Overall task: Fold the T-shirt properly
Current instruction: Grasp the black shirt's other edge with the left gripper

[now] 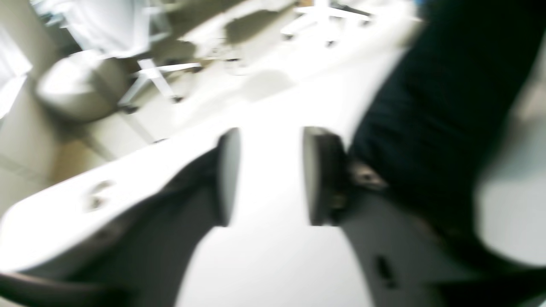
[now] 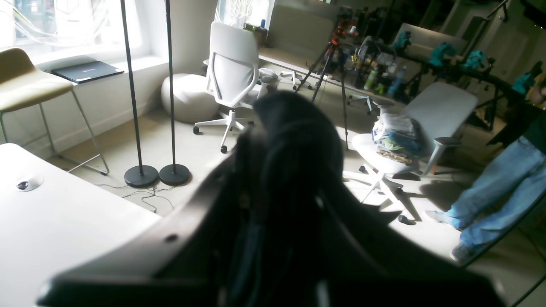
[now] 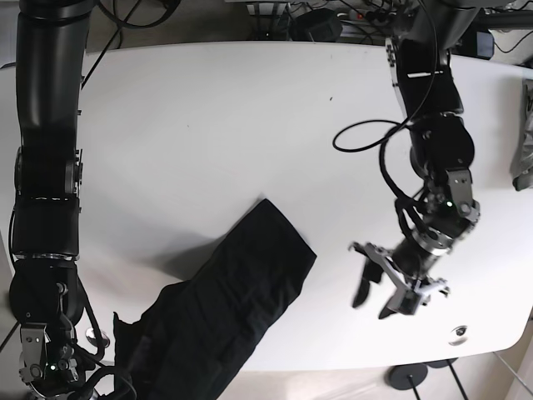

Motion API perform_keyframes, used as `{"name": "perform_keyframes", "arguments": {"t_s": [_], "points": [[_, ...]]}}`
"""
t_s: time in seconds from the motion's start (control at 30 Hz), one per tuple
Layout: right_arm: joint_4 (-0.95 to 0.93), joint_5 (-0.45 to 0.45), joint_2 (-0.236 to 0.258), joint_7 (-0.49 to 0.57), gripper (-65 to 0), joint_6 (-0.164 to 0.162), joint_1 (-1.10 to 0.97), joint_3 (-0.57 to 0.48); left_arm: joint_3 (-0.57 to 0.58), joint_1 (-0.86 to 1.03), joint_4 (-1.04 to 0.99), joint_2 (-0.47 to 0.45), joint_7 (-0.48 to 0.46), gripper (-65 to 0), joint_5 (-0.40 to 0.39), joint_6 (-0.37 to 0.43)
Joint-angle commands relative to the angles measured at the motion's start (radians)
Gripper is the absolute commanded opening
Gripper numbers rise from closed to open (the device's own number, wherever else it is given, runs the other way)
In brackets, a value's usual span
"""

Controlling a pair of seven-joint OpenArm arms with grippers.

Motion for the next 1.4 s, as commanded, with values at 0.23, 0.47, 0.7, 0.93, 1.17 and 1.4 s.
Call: {"name": "perform_keyframes", "arguments": {"t_s": [0.23, 0.47, 0.7, 0.93, 1.17, 1.4], "points": [[0.02, 0.002, 0.014, 0.042, -62.9, -0.009, 0.021, 0.01, 0.2, 0.239, 0.019, 0.029, -0.236, -23.6, 0.13, 0.006], [0.02, 0.004, 0.014, 0.044, -62.9, -0.008, 0.005, 0.013, 0.355, 0.27, -0.176, 0.03, -0.412, -22.6, 0.223, 0.12], [0.033, 0.004, 0.014, 0.044, -62.9, -0.008, -0.002, 0.013, 0.413, 0.158, -0.478, 0.084, -0.575, -17.9, 0.226, 0.184], [0.093, 0.004, 0.014, 0.041, -62.9, -0.008, -0.001, 0.013, 0.533, 0.024, -0.692, 0.085, -0.624, -17.9, 0.223, 0.23], [0.106, 0.004, 0.014, 0.038, -62.9, -0.009, 0.004, 0.013, 0.54, -0.037, -0.833, 0.113, -0.624, -18.3, 0.228, 0.23], [0.152, 0.004, 0.014, 0.035, -62.9, -0.009, 0.005, 0.013, 0.593, -0.144, -1.086, 0.128, -0.622, -32.5, 0.228, 0.23]]}}
